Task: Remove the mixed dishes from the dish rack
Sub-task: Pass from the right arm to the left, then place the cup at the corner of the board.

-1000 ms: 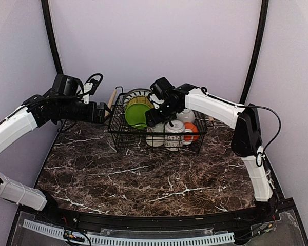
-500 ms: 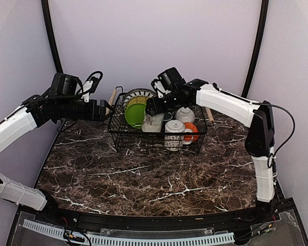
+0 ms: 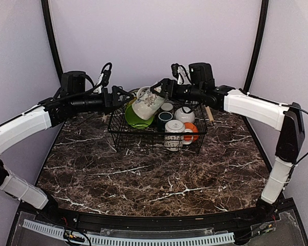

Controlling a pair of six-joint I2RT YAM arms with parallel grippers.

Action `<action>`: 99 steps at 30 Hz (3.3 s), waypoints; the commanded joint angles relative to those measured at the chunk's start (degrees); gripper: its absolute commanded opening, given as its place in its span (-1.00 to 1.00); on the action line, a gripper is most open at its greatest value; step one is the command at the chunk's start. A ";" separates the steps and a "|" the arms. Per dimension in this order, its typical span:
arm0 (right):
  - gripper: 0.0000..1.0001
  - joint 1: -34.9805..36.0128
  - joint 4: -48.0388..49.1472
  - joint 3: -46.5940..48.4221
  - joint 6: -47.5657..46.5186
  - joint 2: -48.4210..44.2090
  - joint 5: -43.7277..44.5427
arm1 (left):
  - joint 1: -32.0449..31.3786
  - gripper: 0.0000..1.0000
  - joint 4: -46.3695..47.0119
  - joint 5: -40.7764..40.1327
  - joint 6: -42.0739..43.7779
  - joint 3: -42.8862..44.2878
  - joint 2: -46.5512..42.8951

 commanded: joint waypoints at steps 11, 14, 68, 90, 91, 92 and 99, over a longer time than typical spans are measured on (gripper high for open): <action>-1.00 0.29 29.95 -12.90 12.75 -10.87 -8.24 | -0.03 0.73 22.57 1.99 -16.27 -8.21 0.39; -1.00 0.02 31.90 -14.86 13.67 -12.05 -7.23 | -0.03 0.72 22.14 1.24 -16.80 -9.55 -0.44; 0.97 -7.03 42.04 -27.41 21.56 -9.63 -18.34 | 3.52 -0.99 47.16 8.45 -31.05 -16.98 -4.85; 0.97 -6.79 11.83 -22.15 -0.22 -16.38 -4.82 | 13.69 -0.99 -36.90 -43.26 4.18 9.35 -14.24; 0.97 -6.76 11.42 -22.07 -0.52 -16.34 -4.53 | 13.95 -0.99 -37.60 -44.24 3.75 9.46 -13.77; 0.97 -6.69 10.85 -21.90 -0.73 -16.37 -4.38 | 14.87 -0.99 -37.99 -44.55 3.37 9.47 -13.49; 0.97 -5.45 6.49 -20.45 -3.12 -16.69 -1.19 | 24.01 -0.99 -45.09 -41.58 -7.55 10.08 -8.87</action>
